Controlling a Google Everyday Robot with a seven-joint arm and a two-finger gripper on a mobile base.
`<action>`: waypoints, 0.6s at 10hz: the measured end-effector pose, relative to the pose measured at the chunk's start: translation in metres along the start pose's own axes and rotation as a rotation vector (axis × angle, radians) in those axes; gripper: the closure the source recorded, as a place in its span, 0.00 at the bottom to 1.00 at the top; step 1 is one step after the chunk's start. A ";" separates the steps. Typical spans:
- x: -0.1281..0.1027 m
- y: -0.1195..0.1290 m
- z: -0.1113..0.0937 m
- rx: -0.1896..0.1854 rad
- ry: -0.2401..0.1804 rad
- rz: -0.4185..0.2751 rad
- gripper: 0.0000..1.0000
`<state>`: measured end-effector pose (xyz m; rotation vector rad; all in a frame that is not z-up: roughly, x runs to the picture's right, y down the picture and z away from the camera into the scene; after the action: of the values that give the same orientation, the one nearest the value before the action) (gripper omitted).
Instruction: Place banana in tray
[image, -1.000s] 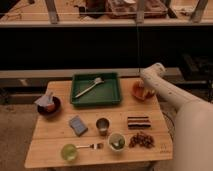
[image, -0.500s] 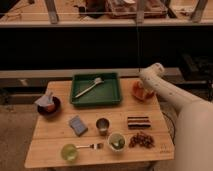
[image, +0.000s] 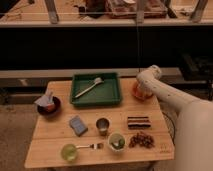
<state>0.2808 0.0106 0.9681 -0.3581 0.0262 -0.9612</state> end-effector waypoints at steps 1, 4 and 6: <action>-0.002 0.001 0.003 -0.009 0.003 -0.007 0.47; -0.003 0.003 0.006 -0.025 0.012 -0.012 0.71; -0.004 0.002 0.008 -0.032 0.016 -0.011 0.75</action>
<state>0.2812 0.0171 0.9744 -0.3806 0.0540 -0.9758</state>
